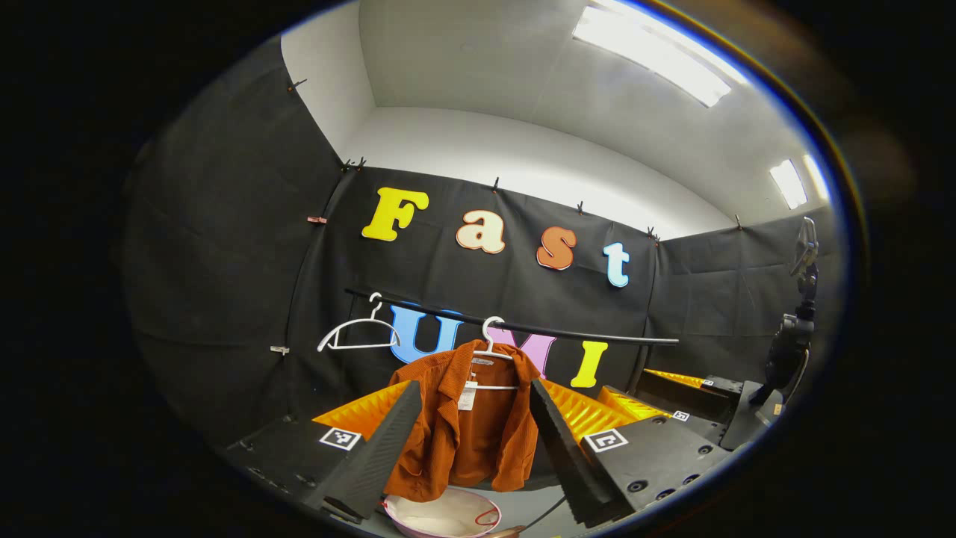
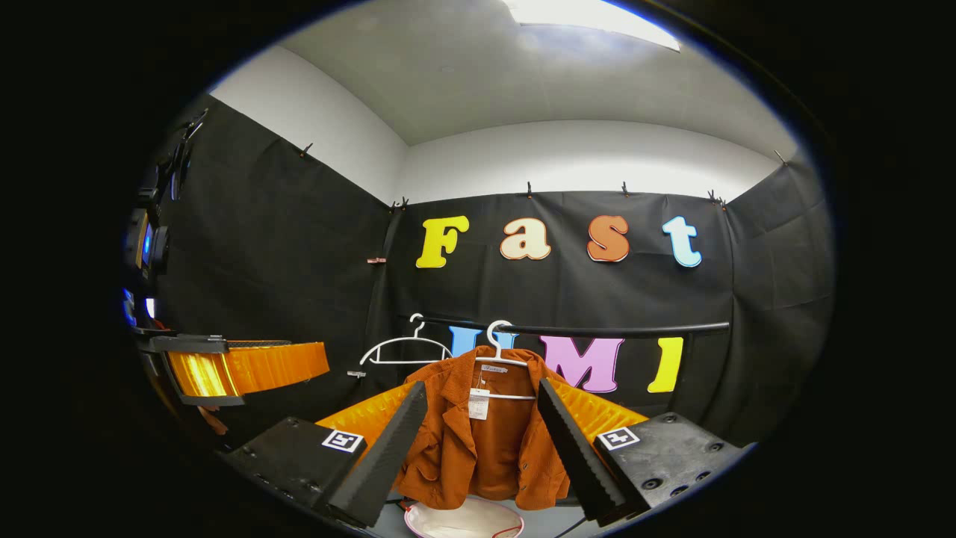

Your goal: Grasp the clothes on the hanger with both hands and then place them into the laundry hamper below.

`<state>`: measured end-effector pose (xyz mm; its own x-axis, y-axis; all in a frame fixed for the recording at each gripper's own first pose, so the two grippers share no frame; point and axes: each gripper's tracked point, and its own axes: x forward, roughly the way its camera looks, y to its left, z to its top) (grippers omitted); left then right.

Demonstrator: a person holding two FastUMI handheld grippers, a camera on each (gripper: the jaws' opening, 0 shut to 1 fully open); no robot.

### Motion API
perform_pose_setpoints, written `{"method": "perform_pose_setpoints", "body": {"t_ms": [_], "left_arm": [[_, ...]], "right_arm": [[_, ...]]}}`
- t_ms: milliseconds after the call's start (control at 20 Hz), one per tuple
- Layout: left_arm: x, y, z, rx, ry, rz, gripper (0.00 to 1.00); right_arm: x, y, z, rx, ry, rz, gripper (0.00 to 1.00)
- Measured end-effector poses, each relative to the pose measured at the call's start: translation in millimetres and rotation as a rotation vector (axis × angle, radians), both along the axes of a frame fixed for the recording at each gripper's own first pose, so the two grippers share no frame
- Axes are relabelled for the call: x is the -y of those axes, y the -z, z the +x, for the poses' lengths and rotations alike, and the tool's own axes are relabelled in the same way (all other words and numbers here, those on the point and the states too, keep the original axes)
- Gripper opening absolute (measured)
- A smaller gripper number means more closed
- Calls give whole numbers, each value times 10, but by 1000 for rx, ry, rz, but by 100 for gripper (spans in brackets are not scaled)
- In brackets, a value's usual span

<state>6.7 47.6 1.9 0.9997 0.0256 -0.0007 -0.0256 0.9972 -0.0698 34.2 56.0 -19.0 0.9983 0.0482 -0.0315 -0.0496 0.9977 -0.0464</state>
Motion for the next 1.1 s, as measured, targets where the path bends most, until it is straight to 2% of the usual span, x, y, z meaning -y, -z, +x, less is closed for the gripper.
{"method": "perform_pose_setpoints", "body": {"t_ms": [200, 400, 500, 700, 800, 900, 1100], "left_arm": [[-93, 156, 78, -26, 32, -10, 93], [-239, 404, 464, -65, 9, -19, 93], [-336, 534, 746, -76, -27, -4, 93], [-485, 690, 1364, -49, -148, 13, 93], [-414, 770, 1645, -46, -160, 30, 93], [-411, 902, 1879, -42, -188, 43, 93], [-291, 1266, 2230, -49, -183, 42, 93]], "right_arm": [[6, 162, 62, -16, 50, -3, 98], [104, 427, 414, -39, 46, -29, 98], [212, 549, 671, -23, 33, -38, 98], [368, 792, 1294, -2, -51, 3, 99], [507, 897, 1570, -1, -75, -1, 96], [618, 1068, 1767, -16, -92, 9, 98], [903, 1387, 1992, -30, -63, 48, 98]]}}
